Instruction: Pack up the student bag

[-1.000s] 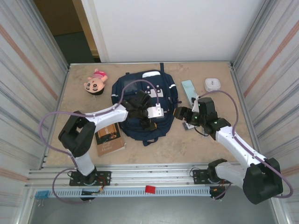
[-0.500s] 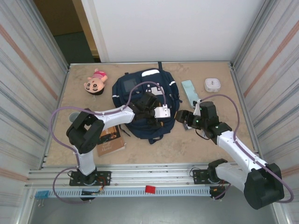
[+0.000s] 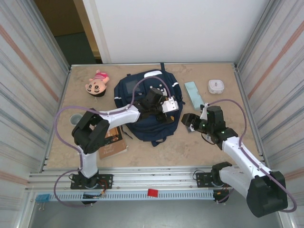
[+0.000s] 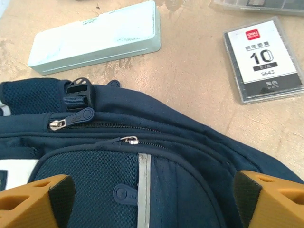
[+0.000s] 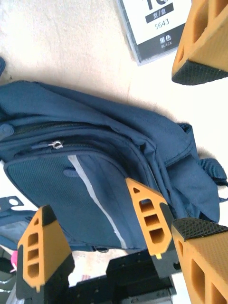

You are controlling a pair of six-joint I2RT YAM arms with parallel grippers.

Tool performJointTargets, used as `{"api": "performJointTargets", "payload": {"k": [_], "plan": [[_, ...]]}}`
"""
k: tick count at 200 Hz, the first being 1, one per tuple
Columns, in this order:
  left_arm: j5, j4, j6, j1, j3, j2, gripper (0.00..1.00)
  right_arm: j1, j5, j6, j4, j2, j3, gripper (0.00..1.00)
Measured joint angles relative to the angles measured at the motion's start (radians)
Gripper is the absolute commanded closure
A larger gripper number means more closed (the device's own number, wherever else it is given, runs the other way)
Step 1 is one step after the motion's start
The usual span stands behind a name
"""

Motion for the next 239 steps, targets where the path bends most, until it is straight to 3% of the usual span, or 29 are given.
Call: {"api": "performJointTargets", "payload": {"k": [31,73,92,99,105,108,145,196,239], "plan": [[0.000,-0.021,-0.015,0.000,0.014,0.062,0.09,-0.030,-0.018,0.002,-0.004,-0.029,-0.010,0.24],[-0.083,-0.021,-0.031,-0.007,0.031,0.082,0.16,-0.059,-0.037,0.001,-0.005,-0.050,-0.021,0.24],[-0.130,-0.016,-0.043,-0.013,0.031,0.083,0.41,-0.059,-0.044,0.002,-0.004,-0.051,-0.029,0.24],[-0.140,-0.016,-0.043,-0.016,0.031,0.084,0.66,-0.059,-0.046,0.002,-0.004,-0.051,-0.033,0.24],[-0.156,-0.015,-0.045,-0.020,0.030,0.084,0.93,-0.059,-0.047,0.001,-0.004,-0.051,-0.036,0.24],[-0.160,-0.012,-0.044,-0.021,0.028,0.084,1.00,-0.059,-0.047,0.002,-0.004,-0.051,-0.038,0.23],[-0.174,0.013,-0.039,-0.014,0.004,0.064,1.00,-0.079,-0.077,-0.003,0.008,-0.046,-0.048,0.23],[0.124,-0.109,-0.042,0.111,-0.058,-0.195,1.00,-0.144,-0.175,-0.089,0.135,0.003,-0.077,0.24],[0.335,-0.241,-0.041,0.249,-0.055,-0.336,1.00,-0.148,-0.233,-0.270,0.320,0.134,-0.079,0.29]]}}
